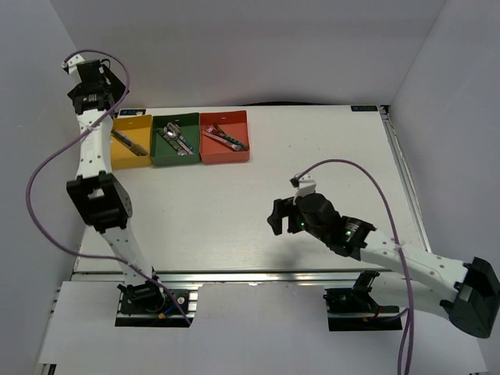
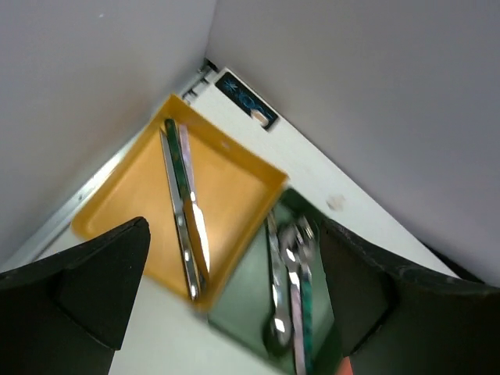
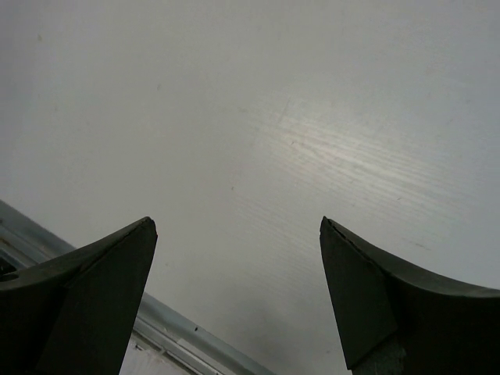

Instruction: Sort the eating utensils into containers

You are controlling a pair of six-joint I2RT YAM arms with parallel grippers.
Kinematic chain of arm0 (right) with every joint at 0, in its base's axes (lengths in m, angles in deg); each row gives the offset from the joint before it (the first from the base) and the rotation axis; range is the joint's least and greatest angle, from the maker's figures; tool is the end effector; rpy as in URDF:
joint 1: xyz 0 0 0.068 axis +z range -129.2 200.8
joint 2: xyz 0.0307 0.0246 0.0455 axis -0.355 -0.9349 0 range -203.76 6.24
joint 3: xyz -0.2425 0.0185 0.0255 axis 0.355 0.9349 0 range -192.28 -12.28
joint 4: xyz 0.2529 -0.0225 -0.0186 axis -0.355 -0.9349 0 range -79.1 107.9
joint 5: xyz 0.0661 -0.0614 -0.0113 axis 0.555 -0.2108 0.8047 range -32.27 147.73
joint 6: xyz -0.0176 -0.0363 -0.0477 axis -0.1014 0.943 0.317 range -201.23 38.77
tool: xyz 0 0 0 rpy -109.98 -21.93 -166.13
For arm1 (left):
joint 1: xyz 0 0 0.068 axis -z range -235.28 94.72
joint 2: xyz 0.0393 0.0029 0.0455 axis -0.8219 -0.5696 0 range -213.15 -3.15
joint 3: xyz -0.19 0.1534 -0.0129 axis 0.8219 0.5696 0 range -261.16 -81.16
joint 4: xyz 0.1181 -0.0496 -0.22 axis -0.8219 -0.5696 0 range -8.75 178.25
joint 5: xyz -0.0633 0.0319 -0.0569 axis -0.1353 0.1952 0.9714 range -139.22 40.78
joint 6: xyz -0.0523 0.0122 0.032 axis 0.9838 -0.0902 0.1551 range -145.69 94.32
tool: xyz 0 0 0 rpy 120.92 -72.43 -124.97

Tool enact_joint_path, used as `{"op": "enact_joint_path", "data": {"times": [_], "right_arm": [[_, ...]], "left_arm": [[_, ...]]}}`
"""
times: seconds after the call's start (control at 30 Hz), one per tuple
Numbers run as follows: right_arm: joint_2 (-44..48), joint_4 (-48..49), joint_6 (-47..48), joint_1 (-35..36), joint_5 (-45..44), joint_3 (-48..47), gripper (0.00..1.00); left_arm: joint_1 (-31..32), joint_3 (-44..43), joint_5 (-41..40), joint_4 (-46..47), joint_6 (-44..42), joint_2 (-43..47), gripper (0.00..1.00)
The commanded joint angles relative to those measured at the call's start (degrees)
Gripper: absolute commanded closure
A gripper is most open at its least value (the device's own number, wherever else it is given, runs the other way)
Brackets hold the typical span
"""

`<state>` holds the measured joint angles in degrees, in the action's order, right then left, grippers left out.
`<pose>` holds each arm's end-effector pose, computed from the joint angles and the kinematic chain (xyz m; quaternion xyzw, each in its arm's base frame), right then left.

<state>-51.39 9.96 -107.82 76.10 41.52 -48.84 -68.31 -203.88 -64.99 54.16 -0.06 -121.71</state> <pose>0.1489 0.1917 0.2242 -0.1422 0.8442 0.2375 0.4591 0.4536 0.1184 0.3368 -0.3487 0.7865 0.0637 0.5058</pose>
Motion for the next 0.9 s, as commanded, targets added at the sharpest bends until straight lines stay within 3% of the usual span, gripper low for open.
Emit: {"op": "enact_joint_path", "data": {"times": [0.0, 0.1, 0.23, 0.37, 0.43, 0.5, 0.6, 0.87], "right_arm": [[6.5, -4.2, 0.0, 0.2, -13.5, -5.4, 0.11], [9.8, -10.5, 1.5, 0.2, -18.2, -9.3, 0.11], [12.9, -18.4, 2.0, 0.2, -23.5, -13.1, 0.11], [17.8, -23.5, 2.2, 0.2, -25.9, -14.1, 0.11], [19.7, -25.7, 2.2, 0.2, -25.2, -13.6, 0.11], [22.5, -26.7, 1.5, 0.2, -25.0, -11.9, 0.11], [26.1, -25.7, 0.1, 0.2, -23.8, -9.2, 0.11], [23.6, -23.5, -0.4, 0.2, -21.1, -6.2, 0.11]], "left_arm": [[2.1, 9.0, 1.9, -5.6, 1.0, 16.8, 0.02], [4.3, 31.2, -1.3, -4.8, -1.8, 31.3, 0.02], [11.6, 53.7, -4.4, -0.3, -2.2, 56.4, 0.02], [12.2, 67.9, -2.9, -3.0, -2.2, 71.5, 0.02], [12.2, 71.4, -4.5, -3.8, -3.3, 76.7, 0.02], [16.0, 75.2, -12.2, -3.8, -0.2, 85.0, 0.02], [16.3, 76.1, -13.4, -2.0, -0.7, 92.5, 0.02], [16.4, 77.3, -13.3, -1.9, 0.4, 95.2, 0.02]]}}
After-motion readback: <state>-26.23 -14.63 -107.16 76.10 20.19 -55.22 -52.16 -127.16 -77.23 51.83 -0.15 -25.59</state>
